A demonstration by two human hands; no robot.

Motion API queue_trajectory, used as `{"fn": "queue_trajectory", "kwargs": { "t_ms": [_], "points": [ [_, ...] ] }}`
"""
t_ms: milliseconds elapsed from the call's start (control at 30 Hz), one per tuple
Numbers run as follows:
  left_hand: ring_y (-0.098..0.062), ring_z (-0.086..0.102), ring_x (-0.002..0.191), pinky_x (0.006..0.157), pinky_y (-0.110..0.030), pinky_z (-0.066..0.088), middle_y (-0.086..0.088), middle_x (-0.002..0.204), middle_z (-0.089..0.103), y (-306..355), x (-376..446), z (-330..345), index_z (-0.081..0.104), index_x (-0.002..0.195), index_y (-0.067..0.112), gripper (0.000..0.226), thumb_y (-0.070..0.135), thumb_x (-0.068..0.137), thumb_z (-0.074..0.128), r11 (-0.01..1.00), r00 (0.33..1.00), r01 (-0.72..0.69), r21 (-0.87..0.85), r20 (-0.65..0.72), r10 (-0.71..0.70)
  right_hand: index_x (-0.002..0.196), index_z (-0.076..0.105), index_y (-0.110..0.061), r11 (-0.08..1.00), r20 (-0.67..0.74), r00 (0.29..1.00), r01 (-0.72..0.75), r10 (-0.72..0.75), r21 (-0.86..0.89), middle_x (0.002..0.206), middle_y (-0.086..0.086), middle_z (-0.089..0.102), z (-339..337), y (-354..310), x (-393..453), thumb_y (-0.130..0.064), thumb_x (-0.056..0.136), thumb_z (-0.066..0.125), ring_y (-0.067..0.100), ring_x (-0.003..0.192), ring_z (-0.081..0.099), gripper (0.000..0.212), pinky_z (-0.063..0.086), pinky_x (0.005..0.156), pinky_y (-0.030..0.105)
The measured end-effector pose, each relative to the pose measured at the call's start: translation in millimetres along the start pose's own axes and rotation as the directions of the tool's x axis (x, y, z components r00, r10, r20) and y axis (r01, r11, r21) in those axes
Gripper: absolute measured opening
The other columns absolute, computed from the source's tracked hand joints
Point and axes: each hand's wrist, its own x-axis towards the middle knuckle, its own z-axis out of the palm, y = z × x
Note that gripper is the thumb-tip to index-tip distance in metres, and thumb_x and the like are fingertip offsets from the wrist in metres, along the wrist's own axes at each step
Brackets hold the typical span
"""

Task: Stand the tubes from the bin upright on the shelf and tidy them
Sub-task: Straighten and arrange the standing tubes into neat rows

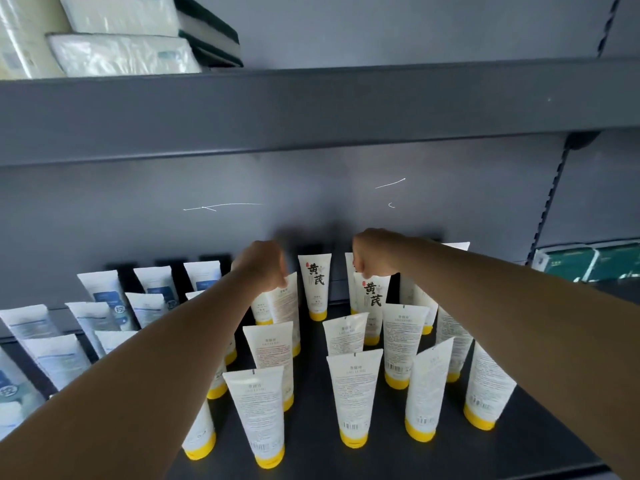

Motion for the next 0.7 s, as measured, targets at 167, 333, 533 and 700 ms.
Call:
{"fn": "queue_trajectory", "kwargs": {
  "t_ms": [167,333,533,700],
  "points": [
    [-0.022,0.066,0.09,0.076,-0.025,0.047,-0.007,0.09,0.072,3.6,-0.9,-5.2,0.074,0.094,0.015,0.024,0.025,0.073,0.078,1.0,0.997,-0.004,0.014,0.081,0.003,0.108,0.068,-0.002,1.0,0.003,1.0,-0.009,0.009,-0.018,0.096,0.011,0.067,-2.3,-3.2,-0.9,-0.008,0.087,0.063,0.021,0.081,0.058,0.022,0.045,0.072,0.027],
    [-0.005,0.057,0.043,0.065,-0.02,0.049,-0.006,0.062,0.069,-2.4,0.5,-12.6,0.072,0.079,0.007,0.013,0.019,0.082,0.069,0.998,0.981,-0.062,-0.02,0.185,0.064,0.109,0.067,-0.002,0.999,0.007,1.0,-0.016,0.016,-0.03,0.106,0.013,0.068,-1.9,-4.9,0.4,-0.008,0.088,0.062,0.024,0.093,0.063,0.022,0.048,0.081,0.029],
    [-0.019,0.066,0.088,0.08,-0.024,0.049,-0.007,0.106,0.07,-14.3,-4.4,-16.9,0.068,0.113,0.014,0.033,0.001,0.087,0.053,0.971,0.966,-0.233,0.046,0.123,0.226,0.106,0.068,-0.004,1.0,0.001,1.0,-0.019,0.019,-0.021,0.106,0.013,0.068,0.3,-3.5,3.2,-0.006,0.086,0.063,0.026,0.096,0.065,0.021,0.052,0.088,0.033],
    [-0.021,0.06,0.108,0.094,-0.032,0.048,-0.001,0.123,0.063,-22.1,-3.0,-12.3,0.06,0.126,0.026,0.046,0.001,0.086,0.056,0.884,0.921,-0.385,0.266,0.166,0.352,0.108,0.068,-0.003,1.0,-0.01,1.0,-0.008,0.007,-0.024,0.108,0.013,0.068,0.5,-3.6,3.8,-0.005,0.087,0.062,0.027,0.097,0.065,0.022,0.052,0.089,0.033]
  ]
}}
